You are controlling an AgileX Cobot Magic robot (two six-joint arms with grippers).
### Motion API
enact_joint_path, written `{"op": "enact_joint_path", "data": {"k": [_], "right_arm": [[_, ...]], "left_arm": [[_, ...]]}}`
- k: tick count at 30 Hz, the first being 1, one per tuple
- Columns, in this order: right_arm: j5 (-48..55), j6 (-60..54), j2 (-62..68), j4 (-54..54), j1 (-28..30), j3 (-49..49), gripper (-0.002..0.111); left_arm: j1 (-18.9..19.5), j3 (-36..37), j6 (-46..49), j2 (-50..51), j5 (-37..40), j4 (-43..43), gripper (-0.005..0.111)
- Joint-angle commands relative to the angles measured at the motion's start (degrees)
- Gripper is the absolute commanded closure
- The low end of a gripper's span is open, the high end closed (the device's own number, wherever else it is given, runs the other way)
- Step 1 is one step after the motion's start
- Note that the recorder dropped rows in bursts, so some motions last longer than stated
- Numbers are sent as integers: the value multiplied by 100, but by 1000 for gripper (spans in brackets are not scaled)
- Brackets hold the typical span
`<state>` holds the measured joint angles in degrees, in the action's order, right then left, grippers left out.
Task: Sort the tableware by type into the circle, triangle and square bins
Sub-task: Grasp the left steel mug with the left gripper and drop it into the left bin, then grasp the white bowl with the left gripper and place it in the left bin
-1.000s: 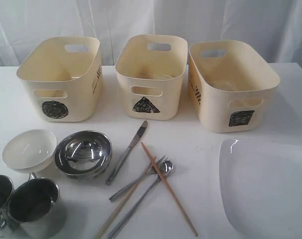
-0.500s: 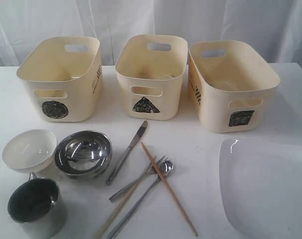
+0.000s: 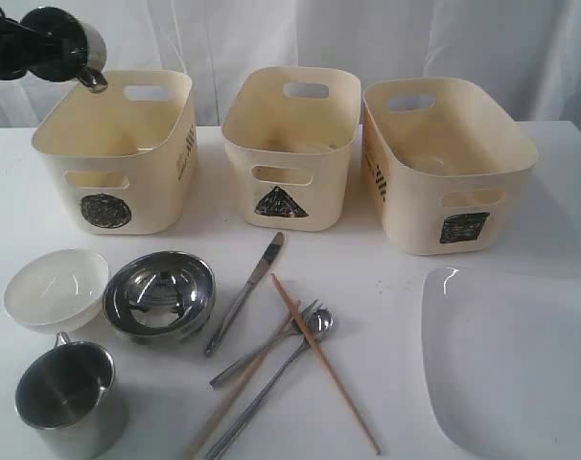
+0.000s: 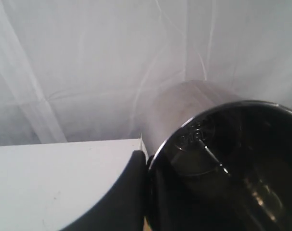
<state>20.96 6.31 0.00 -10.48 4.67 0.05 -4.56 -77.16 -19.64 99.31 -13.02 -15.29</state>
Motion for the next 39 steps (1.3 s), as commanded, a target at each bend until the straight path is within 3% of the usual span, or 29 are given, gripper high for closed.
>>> {"op": "enact_joint_path", "data": {"k": [1,5,11,14,22,24,29,34,39], "right_arm": [[-48,-3,0,-29,36,-5,108],[-48,-3,0,-29,36,-5,108],[-48,-3,0,-29,36,-5,108],[-48,-3,0,-29,36,-5,108],[-48,-3,0,-29,36,-5,108],[-48,-3,0,-29,36,-5,108],[-48,-3,0,-29,36,-5,108],[-48,-3,0,-29,36,-5,108],[-48,-3,0,-29,36,-5,108]], "left_arm": [[-270,-788,-607,527,372,-974,107],[-493,-971,-644,539,798,-1006,102],[-554,-1053,-644,530,1649,-1006,65],[-554,-1153,-644,530,1991,-1006,57],[-554,-1163,-633,23,2389,-565,57],[-554,-1163,-633,-224,2926,-565,58],[-554,-1163,-257,-809,5227,-553,64],[-554,-1088,1429,-890,7332,-104,85],[-528,-345,1570,-890,7694,34,101]]}}
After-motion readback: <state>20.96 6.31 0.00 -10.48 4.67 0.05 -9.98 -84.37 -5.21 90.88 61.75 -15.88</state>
